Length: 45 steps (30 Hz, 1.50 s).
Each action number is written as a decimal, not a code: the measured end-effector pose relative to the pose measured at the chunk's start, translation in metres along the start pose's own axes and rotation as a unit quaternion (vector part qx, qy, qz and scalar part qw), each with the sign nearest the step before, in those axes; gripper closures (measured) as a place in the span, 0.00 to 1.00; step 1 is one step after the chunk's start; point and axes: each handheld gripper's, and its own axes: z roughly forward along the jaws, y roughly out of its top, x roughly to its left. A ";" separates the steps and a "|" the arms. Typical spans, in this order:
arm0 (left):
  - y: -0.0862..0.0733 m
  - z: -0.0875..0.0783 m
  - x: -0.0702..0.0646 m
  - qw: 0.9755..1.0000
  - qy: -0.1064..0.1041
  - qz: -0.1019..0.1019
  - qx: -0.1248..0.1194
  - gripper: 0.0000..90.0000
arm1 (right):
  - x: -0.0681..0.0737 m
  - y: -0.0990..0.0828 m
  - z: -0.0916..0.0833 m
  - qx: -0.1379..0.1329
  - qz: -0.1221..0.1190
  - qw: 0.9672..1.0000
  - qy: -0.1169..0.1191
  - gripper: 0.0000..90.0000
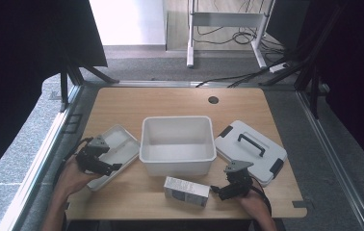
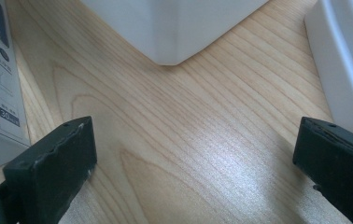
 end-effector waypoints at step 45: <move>-0.021 0.078 -0.087 0.998 -0.041 0.032 -0.032 0.00 | 0.003 -0.002 -0.012 0.009 -0.003 1.000 0.016 0.01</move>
